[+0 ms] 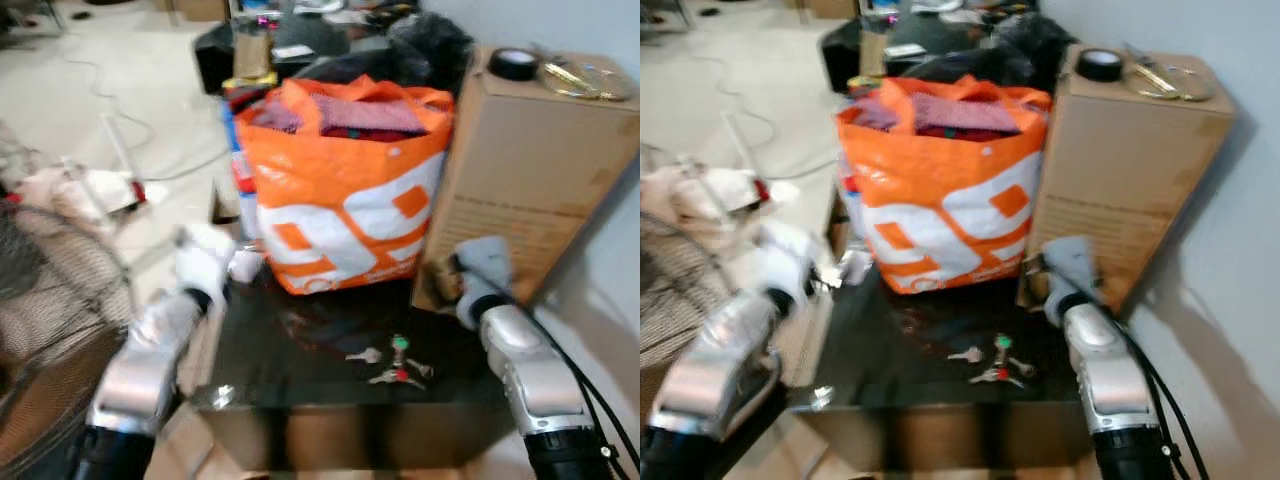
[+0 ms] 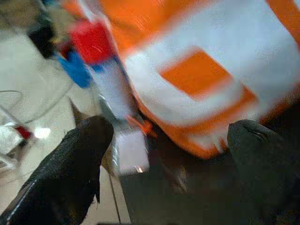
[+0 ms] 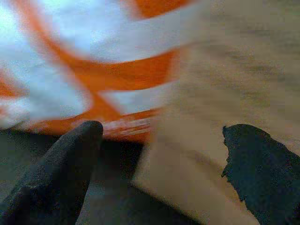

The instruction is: Hang keys on a hook

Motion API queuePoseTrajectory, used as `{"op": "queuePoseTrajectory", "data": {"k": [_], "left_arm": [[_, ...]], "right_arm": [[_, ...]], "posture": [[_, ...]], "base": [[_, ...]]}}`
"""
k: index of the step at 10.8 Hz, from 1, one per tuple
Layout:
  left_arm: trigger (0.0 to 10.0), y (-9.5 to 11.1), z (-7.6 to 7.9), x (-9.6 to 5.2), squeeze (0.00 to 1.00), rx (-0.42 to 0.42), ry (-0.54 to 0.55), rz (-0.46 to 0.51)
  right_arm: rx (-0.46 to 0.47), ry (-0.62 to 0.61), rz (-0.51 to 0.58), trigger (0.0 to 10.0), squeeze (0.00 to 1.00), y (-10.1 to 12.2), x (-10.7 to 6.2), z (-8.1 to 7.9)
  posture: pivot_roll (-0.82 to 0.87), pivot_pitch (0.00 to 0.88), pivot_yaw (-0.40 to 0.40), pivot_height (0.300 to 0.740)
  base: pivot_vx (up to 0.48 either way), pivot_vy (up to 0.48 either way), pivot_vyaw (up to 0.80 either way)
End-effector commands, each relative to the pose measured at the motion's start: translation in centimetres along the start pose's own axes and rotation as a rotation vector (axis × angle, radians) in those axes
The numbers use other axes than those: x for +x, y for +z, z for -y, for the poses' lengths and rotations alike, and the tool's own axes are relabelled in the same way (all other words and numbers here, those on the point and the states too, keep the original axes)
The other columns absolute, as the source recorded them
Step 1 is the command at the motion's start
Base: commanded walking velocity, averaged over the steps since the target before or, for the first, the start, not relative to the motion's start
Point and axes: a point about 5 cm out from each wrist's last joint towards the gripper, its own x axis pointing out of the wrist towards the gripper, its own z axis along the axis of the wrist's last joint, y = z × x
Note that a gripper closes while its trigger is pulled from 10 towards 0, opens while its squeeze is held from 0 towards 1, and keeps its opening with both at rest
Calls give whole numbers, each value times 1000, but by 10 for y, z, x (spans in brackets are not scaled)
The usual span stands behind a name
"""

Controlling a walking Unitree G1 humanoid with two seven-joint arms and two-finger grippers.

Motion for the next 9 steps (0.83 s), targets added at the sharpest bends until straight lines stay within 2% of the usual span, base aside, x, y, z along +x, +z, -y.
{"op": "queuePoseTrajectory", "data": {"k": [1,2,3,5,7,9], "left_arm": [[10000,-3,3,-1,0,30,-56,-18],[10000,-7,9,-1,0,90,-144,-35],[10000,-15,22,-4,0,134,-314,-53],[10000,-22,34,-2,0,88,-482,-129],[10000,-23,39,1,0,112,-515,-116],[10000,-22,45,0,0,129,-630,-120]], "right_arm": [[-11,34,-29,10000,0,-3,-1,1],[-56,105,-55,10000,0,-8,-5,-1],[-208,278,-84,10000,0,-15,-13,-11],[-338,389,-165,10000,0,-24,-11,-8],[-389,395,-230,10000,0,-33,-6,-2],[-471,395,-336,10000,0,-65,14,-6]], "posture": [[-104,0,55,740],[-113,0,55,740],[-125,0,55,740],[-164,0,52,740],[-166,0,49,740],[-203,0,63,740]], "base": [[0,0,0],[0,0,0],[0,0,0],[0,0,0],[0,0,0],[0,0,0]]}}
